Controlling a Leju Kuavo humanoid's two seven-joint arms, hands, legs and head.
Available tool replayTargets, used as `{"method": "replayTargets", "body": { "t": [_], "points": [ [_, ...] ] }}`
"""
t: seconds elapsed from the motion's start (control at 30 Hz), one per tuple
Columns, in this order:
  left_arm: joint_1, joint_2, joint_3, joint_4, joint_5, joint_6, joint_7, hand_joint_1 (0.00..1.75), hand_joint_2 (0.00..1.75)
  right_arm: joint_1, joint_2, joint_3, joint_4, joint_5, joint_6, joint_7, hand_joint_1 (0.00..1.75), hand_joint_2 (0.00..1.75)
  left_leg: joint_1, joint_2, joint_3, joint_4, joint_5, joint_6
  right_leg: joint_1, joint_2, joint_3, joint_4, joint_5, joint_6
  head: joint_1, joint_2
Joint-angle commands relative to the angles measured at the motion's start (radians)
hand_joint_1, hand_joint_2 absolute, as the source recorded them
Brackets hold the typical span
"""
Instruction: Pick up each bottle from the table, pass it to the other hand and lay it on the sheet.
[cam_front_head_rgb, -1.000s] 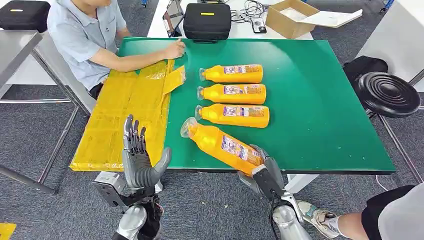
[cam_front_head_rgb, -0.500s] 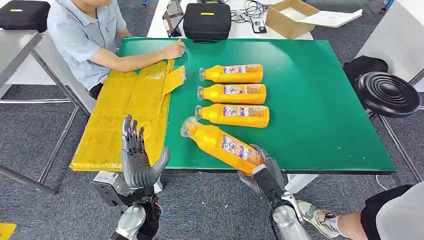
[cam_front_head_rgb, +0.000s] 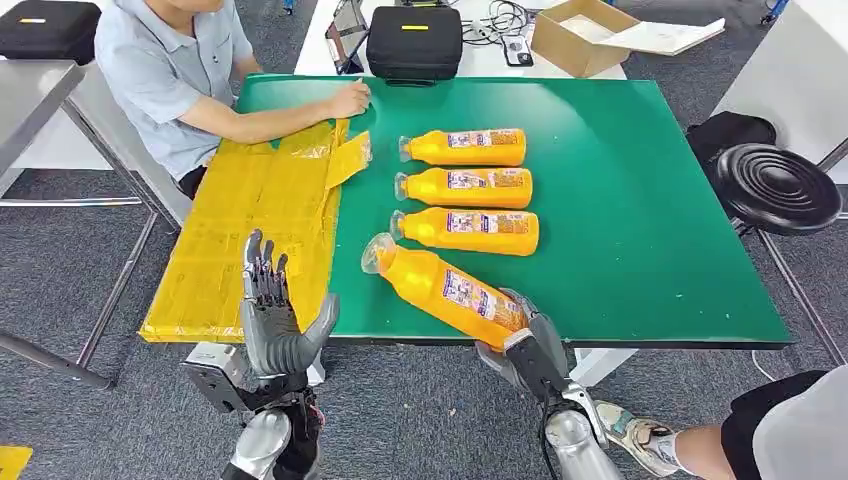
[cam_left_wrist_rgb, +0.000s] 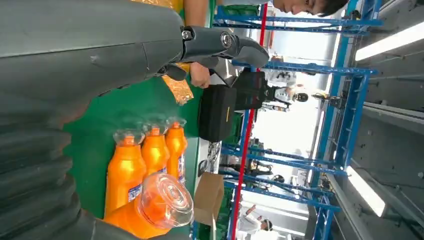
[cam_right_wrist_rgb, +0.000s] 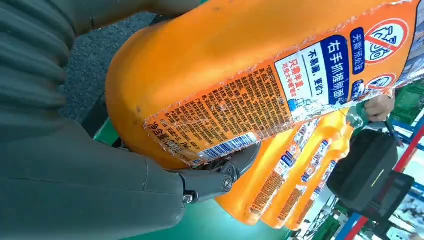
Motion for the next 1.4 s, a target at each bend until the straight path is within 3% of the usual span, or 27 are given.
{"method": "replayTargets", "body": {
  "t": [0.03,0.27,0.3,0.33,0.4,0.53,0.6,0.73,1.2,1.23,1.3,1.4],
  "points": [
    [-0.016,0.003,0.002,0.022,0.006,0.001,0.003,0.0,1.75,-0.017,0.002,-0.023,0.01,-0.004,0.005,0.002,1.75,1.75,0.001,0.0,0.004,0.0,-0.002,-0.001,0.001,0.0,0.004,-0.001,-0.002,-0.002,0.0,0.0],
    [-0.016,0.003,0.002,0.022,0.006,0.001,0.003,0.0,1.75,-0.017,0.002,-0.023,0.01,-0.004,0.005,0.002,1.75,1.75,0.001,0.001,0.005,0.0,-0.003,-0.001,0.001,0.0,0.005,-0.001,-0.002,-0.002,0.0,0.0],
    [-0.029,0.1,-0.118,0.102,0.257,-0.251,0.255,0.0,1.75,0.097,0.02,0.1,-0.242,-0.191,0.177,0.0,1.75,1.75,0.001,0.0,0.004,0.0,-0.002,-0.001,0.001,0.0,0.004,0.0,-0.002,-0.002,0.0,0.0],
    [-0.032,0.083,-0.13,0.25,0.384,-0.581,0.31,0.0,1.75,0.126,0.105,0.212,-0.376,-0.128,0.057,0.0,1.75,1.75,0.0,0.0,0.002,0.0,-0.001,-0.001,0.001,0.0,0.003,0.0,-0.001,-0.001,0.0,0.0],
    [-0.051,0.062,-0.127,0.364,0.355,-0.62,0.232,0.0,1.75,0.131,0.115,0.322,-0.429,-0.125,-0.043,0.068,1.75,1.75,0.001,0.003,0.007,-0.002,-0.003,-0.003,0.001,0.003,0.005,0.0,-0.003,-0.004,0.0,0.0],
    [-0.056,0.063,-0.11,0.336,0.348,-0.613,0.242,0.0,1.75,0.11,0.07,0.323,-0.397,-0.183,-0.053,0.042,1.75,1.75,0.001,0.003,0.006,-0.002,-0.003,-0.002,0.002,0.004,0.006,-0.001,-0.004,-0.001,0.0,0.0],
    [-0.055,0.062,-0.104,0.313,0.344,-0.606,0.251,0.0,1.75,0.106,0.065,0.311,-0.382,-0.194,-0.043,0.027,1.75,1.75,0.0,0.006,0.002,-0.002,-0.002,-0.002,0.001,0.005,-0.001,-0.001,-0.002,0.0,-0.001,0.0],
    [-0.057,0.063,-0.103,0.312,0.343,-0.606,0.251,0.0,1.75,0.106,0.064,0.31,-0.382,-0.194,-0.043,0.026,1.75,1.75,0.001,0.0,0.003,-0.001,-0.002,-0.002,0.002,0.001,0.002,-0.001,-0.004,0.0,0.0,0.0],
    [-0.057,0.063,-0.103,0.312,0.343,-0.606,0.251,0.0,1.75,0.106,0.064,0.31,-0.382,-0.194,-0.043,0.026,1.75,1.75,0.001,0.001,0.001,-0.001,-0.002,-0.002,0.001,0.001,0.001,-0.001,-0.003,0.0,0.0,0.0],
    [-0.013,0.035,-0.024,0.166,0.245,-0.438,0.025,0.0,1.75,0.107,0.072,0.319,-0.348,-0.191,-0.025,0.054,1.75,1.75,0.001,0.001,0.0,-0.001,-0.002,-0.002,0.001,0.002,0.0,-0.001,-0.003,0.0,0.0,0.0],
    [0.008,0.05,-0.02,0.06,0.253,-0.397,0.087,0.0,1.75,0.107,0.077,0.326,-0.323,-0.186,-0.033,0.039,1.75,1.75,0.001,0.003,-0.001,0.0,-0.002,-0.002,0.001,0.003,-0.002,0.0,-0.003,0.0,0.0,0.0],
    [0.027,0.047,-0.005,0.024,0.255,-0.385,0.081,0.0,1.75,0.114,0.079,0.318,-0.313,-0.194,-0.041,0.038,1.75,1.75,0.002,0.004,0.003,0.0,-0.004,-0.002,0.002,0.004,0.002,0.0,-0.004,-0.001,0.0,0.0]
  ]
}}
